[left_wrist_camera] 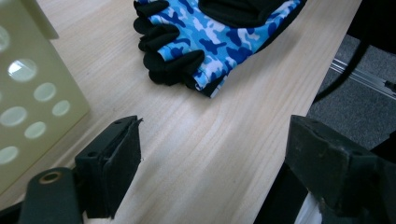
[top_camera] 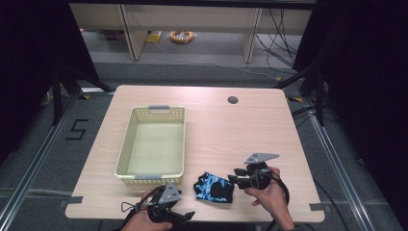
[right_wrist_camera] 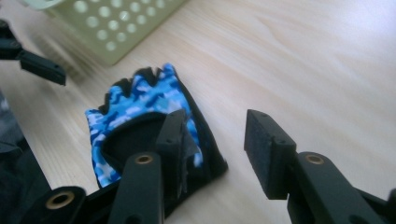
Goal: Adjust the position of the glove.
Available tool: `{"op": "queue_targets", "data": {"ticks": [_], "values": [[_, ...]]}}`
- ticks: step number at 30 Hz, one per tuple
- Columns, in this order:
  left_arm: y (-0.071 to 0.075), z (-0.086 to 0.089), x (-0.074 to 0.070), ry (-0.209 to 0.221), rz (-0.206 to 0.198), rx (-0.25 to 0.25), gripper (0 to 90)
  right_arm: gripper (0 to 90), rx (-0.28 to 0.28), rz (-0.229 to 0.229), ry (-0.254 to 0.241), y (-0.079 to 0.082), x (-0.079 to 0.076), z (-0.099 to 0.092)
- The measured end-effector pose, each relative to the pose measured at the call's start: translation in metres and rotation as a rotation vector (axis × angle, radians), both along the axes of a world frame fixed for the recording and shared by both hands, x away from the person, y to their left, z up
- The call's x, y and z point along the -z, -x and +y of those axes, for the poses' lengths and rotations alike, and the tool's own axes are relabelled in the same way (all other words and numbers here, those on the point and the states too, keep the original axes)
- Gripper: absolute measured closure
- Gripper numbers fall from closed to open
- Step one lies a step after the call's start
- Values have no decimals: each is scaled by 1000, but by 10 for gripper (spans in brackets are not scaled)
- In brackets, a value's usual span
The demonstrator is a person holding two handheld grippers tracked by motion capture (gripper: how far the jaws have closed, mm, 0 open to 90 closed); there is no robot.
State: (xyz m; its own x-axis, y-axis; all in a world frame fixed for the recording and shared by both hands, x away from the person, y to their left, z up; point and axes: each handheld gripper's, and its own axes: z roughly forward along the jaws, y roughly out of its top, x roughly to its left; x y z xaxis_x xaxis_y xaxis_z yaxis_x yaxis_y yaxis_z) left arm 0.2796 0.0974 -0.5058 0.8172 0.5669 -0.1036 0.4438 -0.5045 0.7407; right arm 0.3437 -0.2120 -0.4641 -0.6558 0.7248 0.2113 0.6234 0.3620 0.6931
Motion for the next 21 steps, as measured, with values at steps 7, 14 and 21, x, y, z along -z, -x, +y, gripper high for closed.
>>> {"op": "queue_targets", "data": {"ticks": [7, 14, 21], "values": [[-4, -4, -5, -1, -14, -2, 184, 572, 103, 107, -51, 23, 11, -16], [-10, -15, -4, -7, -23, 21, 199, 549, 145, 119, -80, 35, 22, -15], [-17, -24, 0, -25, -12, 34, 230, 538, 136, 112, -93, 38, 23, -11]]}}
